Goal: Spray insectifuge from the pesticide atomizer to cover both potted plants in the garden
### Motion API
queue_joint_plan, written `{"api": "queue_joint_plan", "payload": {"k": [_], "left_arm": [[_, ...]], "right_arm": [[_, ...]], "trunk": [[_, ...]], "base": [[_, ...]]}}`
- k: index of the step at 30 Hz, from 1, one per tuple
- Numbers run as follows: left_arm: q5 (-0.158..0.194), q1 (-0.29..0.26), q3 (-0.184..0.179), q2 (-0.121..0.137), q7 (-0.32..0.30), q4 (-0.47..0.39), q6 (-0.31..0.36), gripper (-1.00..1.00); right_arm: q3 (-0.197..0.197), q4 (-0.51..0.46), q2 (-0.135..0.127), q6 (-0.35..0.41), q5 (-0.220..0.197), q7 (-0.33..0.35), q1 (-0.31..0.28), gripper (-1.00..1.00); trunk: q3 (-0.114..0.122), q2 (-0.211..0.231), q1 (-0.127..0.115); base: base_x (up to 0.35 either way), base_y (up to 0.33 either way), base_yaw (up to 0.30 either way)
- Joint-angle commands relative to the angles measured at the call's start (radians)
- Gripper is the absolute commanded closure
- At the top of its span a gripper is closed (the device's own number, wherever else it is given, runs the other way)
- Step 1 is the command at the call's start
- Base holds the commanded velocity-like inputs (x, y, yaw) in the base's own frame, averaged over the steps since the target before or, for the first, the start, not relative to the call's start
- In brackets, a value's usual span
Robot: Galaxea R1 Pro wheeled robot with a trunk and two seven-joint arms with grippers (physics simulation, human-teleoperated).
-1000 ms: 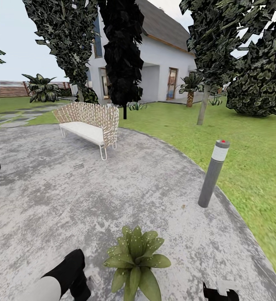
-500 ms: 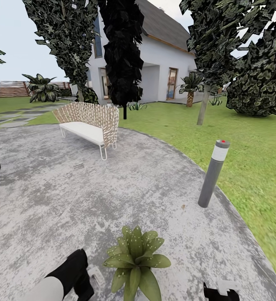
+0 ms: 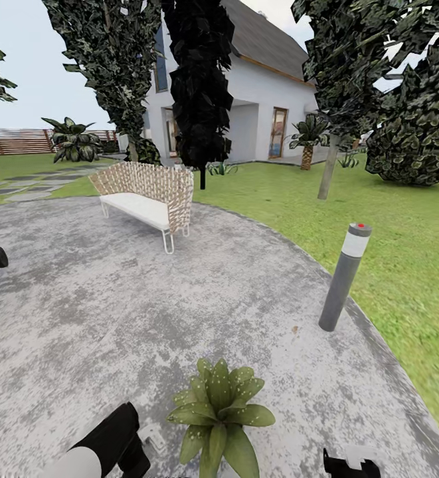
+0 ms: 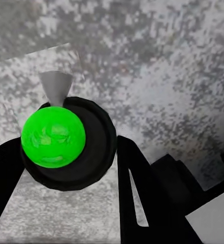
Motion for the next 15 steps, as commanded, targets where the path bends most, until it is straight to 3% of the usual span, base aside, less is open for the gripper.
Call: {"api": "queue_joint_plan", "payload": {"k": [1, 3, 7, 12, 15], "left_arm": [[-0.008, 0.000, 0.007, -0.001, -0.007, -0.005, 0.004, 1.00], [-0.007, 0.000, 0.009, -0.001, -0.006, -0.015, 0.004, 1.00], [0.037, 0.000, 0.008, 0.000, -0.006, -0.018, -0.028, 1.00], [0.040, 0.000, 0.008, 0.000, -0.005, -0.019, -0.048, 1.00], [0.041, 0.000, 0.009, 0.000, -0.005, -0.019, -0.048, 1.00]], "right_arm": [[-0.006, 0.002, 0.000, -0.004, 0.011, -0.005, -0.001, -1.00], [-0.006, 0.002, -0.001, -0.004, 0.011, -0.005, -0.001, -1.00], [-0.006, 0.002, -0.002, -0.004, 0.010, -0.005, -0.001, -1.00], [-0.006, 0.002, -0.002, -0.004, 0.010, -0.005, -0.001, -1.00], [-0.006, 0.002, -0.002, -0.004, 0.011, -0.005, -0.001, -1.00]], "trunk": [[-0.001, 0.000, 0.000], [-0.001, 0.000, 0.000], [-0.001, 0.000, 0.000], [-0.001, 0.000, 0.000], [-0.001, 0.000, 0.000]], "base": [[0.000, 0.000, 0.259], [0.000, 0.000, 0.271], [0.000, -0.177, 0.071], [-0.001, -0.270, 0.010], [-0.093, -0.270, 0.195]]}}
